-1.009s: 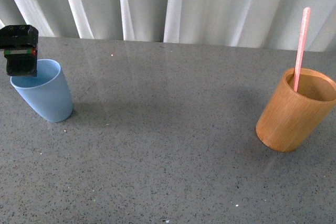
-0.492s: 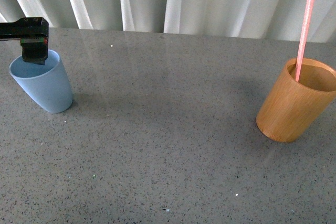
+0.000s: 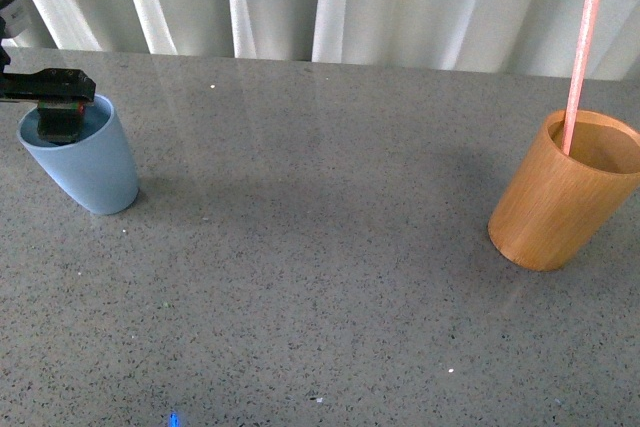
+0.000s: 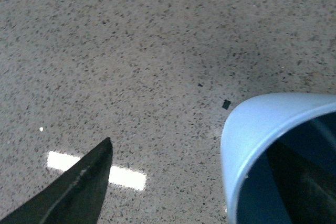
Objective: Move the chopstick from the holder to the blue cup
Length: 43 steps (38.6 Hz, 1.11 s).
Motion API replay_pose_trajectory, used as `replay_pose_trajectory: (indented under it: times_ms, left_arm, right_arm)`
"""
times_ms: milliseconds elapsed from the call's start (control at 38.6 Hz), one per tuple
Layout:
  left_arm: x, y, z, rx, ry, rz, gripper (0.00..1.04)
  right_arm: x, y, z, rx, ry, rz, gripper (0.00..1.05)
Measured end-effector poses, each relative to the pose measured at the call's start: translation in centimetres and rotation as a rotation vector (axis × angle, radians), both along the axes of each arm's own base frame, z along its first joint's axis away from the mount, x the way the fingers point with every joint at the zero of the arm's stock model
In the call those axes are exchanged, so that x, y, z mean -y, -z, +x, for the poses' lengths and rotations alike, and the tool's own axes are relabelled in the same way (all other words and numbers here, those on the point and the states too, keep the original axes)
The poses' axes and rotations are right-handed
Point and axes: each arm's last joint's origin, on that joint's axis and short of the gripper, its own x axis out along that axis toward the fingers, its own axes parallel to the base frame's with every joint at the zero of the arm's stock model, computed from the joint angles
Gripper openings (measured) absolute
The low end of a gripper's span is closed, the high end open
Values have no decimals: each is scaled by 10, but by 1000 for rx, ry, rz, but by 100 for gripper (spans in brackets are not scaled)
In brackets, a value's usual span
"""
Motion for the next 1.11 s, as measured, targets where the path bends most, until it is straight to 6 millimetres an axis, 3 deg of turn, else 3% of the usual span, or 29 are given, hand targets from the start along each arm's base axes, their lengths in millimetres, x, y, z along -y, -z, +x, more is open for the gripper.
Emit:
replay_pose_trajectory:
  times_ms: [103, 466, 621, 750, 854, 957, 1009, 1113]
  left_arm:
    - [2, -1, 2, -12, 39, -17, 73]
    - [21, -13, 12, -74, 148, 26, 3]
    - [25, -20, 15, -108, 212, 91, 4]
    - [42, -47, 24, -94, 312, 104, 4]
    - [74, -77, 23, -62, 419, 41, 4]
    - [120, -101, 11, -13, 533, -5, 4]
    - [142, -104, 2, 0, 584, -22, 4]
    - [175, -93, -16, -15, 657, -33, 4]
  right_arm:
    - [0, 0, 0, 0, 0, 0, 95]
    - [0, 0, 0, 0, 0, 0, 95]
    - [0, 0, 0, 0, 0, 0, 95]
    - [0, 0, 0, 0, 0, 0, 95]
    - [0, 0, 0, 0, 0, 0, 95]
    - [0, 0, 0, 0, 0, 0, 95]
    - [0, 0, 0, 0, 0, 0, 95]
    - [0, 0, 0, 0, 0, 0, 95]
